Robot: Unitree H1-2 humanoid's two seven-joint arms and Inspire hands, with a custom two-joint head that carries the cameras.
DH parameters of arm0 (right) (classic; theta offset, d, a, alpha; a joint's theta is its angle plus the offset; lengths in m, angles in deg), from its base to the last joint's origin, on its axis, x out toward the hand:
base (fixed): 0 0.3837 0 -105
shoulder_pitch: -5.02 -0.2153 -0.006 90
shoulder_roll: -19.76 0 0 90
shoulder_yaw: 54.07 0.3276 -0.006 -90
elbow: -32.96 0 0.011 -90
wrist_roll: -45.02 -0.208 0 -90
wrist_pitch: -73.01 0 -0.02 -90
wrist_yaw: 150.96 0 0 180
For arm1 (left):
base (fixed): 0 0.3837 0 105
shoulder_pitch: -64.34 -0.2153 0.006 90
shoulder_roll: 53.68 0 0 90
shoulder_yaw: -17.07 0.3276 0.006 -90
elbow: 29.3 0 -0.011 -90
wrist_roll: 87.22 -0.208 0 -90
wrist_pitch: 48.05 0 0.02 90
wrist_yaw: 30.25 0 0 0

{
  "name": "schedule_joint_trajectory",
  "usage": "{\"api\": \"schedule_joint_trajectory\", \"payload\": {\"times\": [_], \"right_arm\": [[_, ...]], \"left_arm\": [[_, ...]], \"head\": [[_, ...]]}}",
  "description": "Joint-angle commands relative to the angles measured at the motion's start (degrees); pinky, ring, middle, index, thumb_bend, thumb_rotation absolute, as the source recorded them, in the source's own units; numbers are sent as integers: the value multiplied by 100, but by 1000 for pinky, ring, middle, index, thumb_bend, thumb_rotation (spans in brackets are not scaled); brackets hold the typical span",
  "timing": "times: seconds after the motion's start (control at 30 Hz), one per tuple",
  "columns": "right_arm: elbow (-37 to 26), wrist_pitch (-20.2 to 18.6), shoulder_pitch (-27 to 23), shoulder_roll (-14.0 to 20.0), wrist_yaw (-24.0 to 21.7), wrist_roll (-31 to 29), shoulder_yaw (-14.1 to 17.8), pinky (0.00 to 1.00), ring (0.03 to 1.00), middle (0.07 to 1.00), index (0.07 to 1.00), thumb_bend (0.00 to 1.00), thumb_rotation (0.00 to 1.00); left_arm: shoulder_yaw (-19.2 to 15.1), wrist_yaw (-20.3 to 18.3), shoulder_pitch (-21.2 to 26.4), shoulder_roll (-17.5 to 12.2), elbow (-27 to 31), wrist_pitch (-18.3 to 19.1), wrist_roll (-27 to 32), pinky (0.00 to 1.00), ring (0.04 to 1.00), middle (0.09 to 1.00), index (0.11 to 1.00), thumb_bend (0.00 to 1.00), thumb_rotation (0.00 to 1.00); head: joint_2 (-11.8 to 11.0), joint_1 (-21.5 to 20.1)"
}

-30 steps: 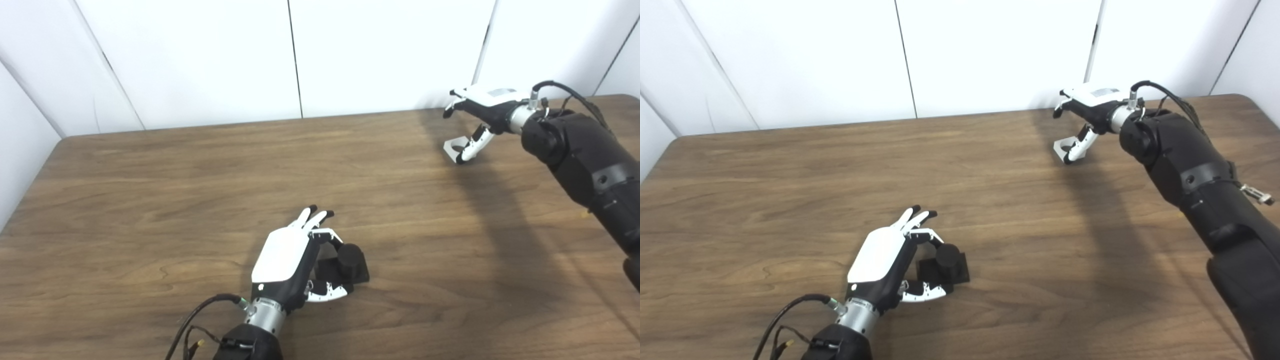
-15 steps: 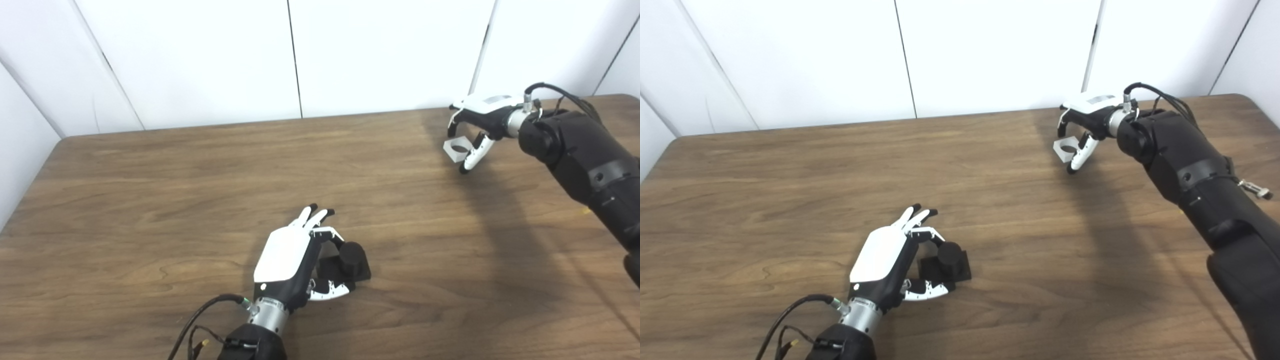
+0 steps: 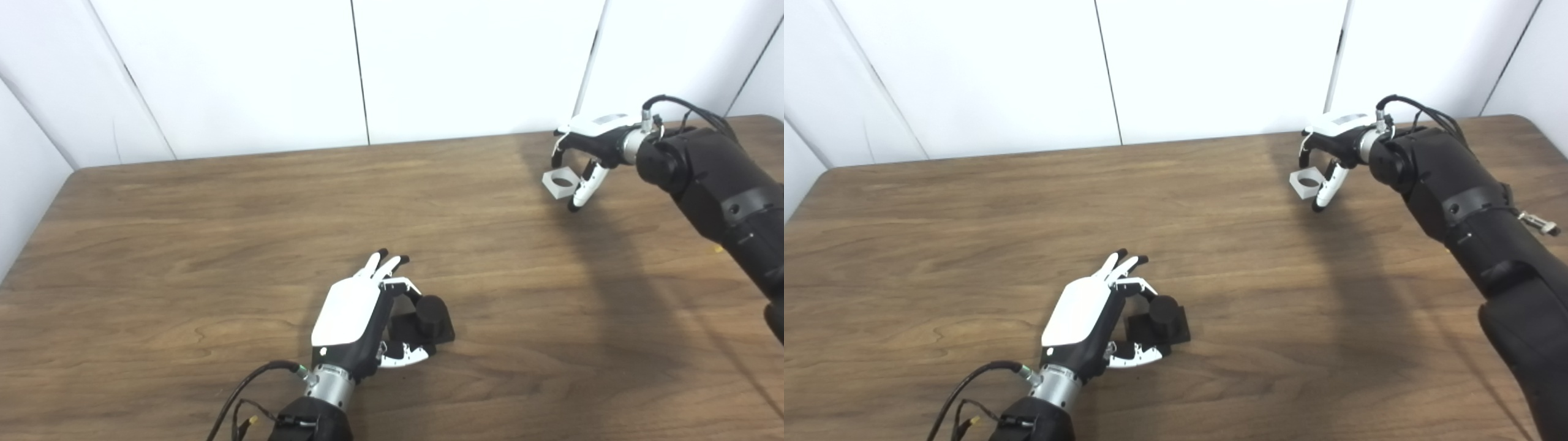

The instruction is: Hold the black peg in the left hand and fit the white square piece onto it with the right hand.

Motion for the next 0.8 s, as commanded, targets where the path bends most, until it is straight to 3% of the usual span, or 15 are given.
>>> {"api": "schedule_joint_trajectory", "payload": {"times": [0.0, 0.77], "right_arm": [[-26, 132, -424, 91, 142, -32, 60, 1000, 1000, 982, 731, 829, 307], [246, 393, -367, 72, 257, 58, -158, 1000, 1000, 978, 738, 814, 287]], "left_arm": [[31, 18, 29, 10, -51, 13, -113, 925, 997, 926, 493, 522, 68], [63, 26, 35, 10, -41, 57, -109, 923, 997, 925, 493, 521, 68]], "head": [[5, -3], [12, 7]]}}
